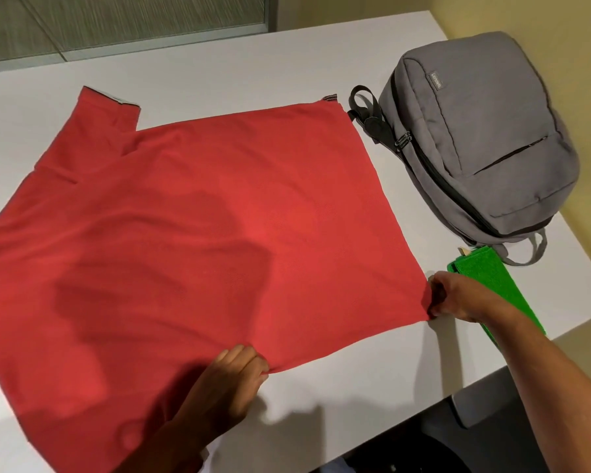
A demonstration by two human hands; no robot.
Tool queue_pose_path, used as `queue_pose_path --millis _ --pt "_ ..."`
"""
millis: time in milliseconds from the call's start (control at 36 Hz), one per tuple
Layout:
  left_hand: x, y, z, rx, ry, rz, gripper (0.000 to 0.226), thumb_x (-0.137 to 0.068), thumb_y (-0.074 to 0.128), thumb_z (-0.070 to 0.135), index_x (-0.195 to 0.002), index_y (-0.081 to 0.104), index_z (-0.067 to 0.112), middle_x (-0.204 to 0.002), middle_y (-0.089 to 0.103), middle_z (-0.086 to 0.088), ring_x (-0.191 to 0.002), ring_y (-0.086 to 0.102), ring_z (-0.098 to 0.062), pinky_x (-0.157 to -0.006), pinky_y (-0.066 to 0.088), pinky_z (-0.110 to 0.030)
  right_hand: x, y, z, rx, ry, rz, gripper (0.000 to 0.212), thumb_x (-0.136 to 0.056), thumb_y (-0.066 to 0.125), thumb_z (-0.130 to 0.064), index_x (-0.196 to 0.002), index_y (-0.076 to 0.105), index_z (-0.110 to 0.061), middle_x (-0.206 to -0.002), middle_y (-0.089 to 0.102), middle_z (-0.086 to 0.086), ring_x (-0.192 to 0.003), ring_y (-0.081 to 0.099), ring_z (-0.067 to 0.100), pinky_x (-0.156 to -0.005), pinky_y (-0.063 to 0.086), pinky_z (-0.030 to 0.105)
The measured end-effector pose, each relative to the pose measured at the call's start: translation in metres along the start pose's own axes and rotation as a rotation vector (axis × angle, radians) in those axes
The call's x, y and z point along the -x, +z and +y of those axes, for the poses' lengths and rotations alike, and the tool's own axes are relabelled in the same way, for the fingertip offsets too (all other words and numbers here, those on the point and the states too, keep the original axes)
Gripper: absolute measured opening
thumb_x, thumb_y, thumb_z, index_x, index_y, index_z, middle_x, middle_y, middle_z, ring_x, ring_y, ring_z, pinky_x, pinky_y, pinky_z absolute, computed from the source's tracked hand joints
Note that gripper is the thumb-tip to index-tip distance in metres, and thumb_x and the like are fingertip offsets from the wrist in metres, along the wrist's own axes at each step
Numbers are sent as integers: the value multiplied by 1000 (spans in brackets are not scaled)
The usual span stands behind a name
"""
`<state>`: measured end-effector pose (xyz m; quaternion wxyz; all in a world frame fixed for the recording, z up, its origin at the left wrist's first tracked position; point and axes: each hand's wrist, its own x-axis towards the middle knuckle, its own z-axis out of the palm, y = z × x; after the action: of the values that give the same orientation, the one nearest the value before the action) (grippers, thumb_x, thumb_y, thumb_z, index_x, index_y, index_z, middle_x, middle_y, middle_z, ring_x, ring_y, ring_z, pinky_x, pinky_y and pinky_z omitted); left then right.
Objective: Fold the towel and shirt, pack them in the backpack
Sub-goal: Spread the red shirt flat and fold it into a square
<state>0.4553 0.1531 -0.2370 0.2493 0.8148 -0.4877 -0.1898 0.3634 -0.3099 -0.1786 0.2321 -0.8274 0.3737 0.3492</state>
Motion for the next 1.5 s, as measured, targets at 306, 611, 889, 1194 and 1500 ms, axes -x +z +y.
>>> queue_pose_path --millis 306,611,889,1194,1500 --pt "6 -9 -3 81 -16 -7 16 -96 63 26 -85 50 26 -88 45 11 -80 45 -15 -70 37 -35 12 2 -30 367 85 41 29 -82 64 -19 -92 37 -18 -83 54 3 -85 63 31 -72 48 40" --pt "67 -7 -20 -150 -221 189 19 -88 61 30 -102 62 16 -97 56 -4 -88 53 -31 -79 42 -44 40 103 -155 196 -530 658 30 -95 68 -34 -108 57 -9 -104 57 12 -91 54 35 -73 43 44" --pt "99 -23 -25 -93 -255 81 17 -71 70 16 -86 64 20 -89 58 3 -83 57 -24 -76 40 -34 34 180 -170 168 -688 653 62 -105 48 -48 -153 47 -10 -163 37 12 -154 29 29 -125 22 53" --pt "87 -31 -25 -33 -241 212 20 -94 60 25 -75 56 21 -77 51 3 -72 49 -22 -64 36 -37 40 177 -184 148 -672 646 70 -103 45 -57 -154 43 -9 -165 32 10 -157 22 26 -128 16 51" --pt "36 -50 -72 -207 -378 390 20 -98 54 33 -83 60 20 -81 55 0 -78 57 -29 -71 44 -42 15 165 -251 213 -752 673 72 -103 40 -61 -159 36 -15 -171 22 6 -159 16 22 -127 16 52"
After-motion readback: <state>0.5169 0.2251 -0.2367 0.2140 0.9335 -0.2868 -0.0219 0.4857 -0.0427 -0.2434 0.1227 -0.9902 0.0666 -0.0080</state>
